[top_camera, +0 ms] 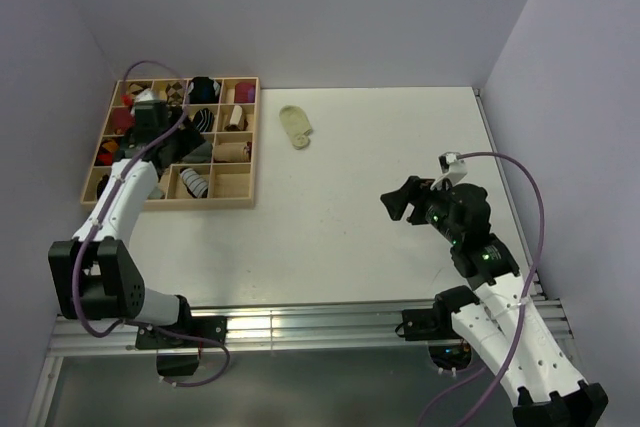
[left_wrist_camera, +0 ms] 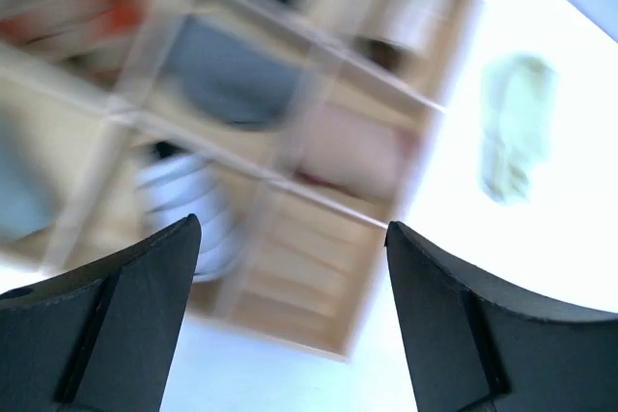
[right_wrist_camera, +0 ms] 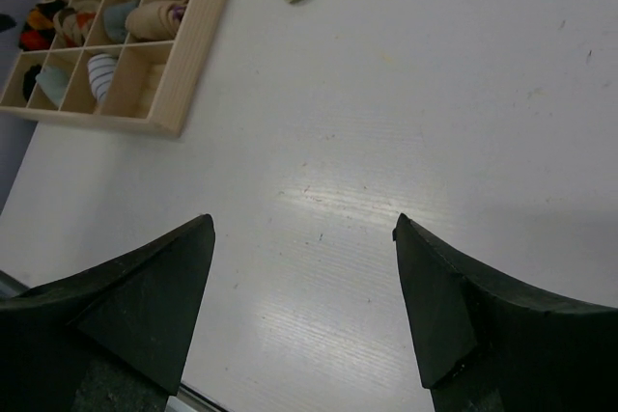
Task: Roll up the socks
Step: Place the sock in the storage box, then move the sock to the center of the board.
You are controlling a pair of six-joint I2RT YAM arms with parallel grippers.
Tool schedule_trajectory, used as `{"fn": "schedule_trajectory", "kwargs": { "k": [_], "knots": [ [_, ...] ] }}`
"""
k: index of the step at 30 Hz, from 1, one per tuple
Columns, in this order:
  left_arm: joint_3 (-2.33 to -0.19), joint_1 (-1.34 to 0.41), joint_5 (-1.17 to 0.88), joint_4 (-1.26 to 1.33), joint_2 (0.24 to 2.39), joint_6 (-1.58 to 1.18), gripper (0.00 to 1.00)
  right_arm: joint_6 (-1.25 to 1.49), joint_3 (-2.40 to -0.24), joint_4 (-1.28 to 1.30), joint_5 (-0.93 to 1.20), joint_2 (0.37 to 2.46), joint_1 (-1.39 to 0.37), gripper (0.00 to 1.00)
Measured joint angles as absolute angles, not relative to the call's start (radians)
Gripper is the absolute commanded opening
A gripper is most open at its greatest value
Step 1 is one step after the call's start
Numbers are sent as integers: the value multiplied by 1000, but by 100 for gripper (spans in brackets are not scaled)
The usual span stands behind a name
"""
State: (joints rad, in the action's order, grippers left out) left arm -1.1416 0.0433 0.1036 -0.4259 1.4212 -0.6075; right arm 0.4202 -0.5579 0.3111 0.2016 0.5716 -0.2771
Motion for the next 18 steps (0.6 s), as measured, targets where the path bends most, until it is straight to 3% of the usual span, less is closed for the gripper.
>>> {"fn": "schedule_trajectory", "kwargs": {
  "k": [7, 18],
  "knots": [
    [-1335, -271, 94, -307, 1549, -450, 83, 398, -653, 350, 204, 552, -277, 88],
    [-1686, -401, 61, -218, 2024, -269, 84, 400, -682, 392, 237, 542, -277, 88]
  ]
}}
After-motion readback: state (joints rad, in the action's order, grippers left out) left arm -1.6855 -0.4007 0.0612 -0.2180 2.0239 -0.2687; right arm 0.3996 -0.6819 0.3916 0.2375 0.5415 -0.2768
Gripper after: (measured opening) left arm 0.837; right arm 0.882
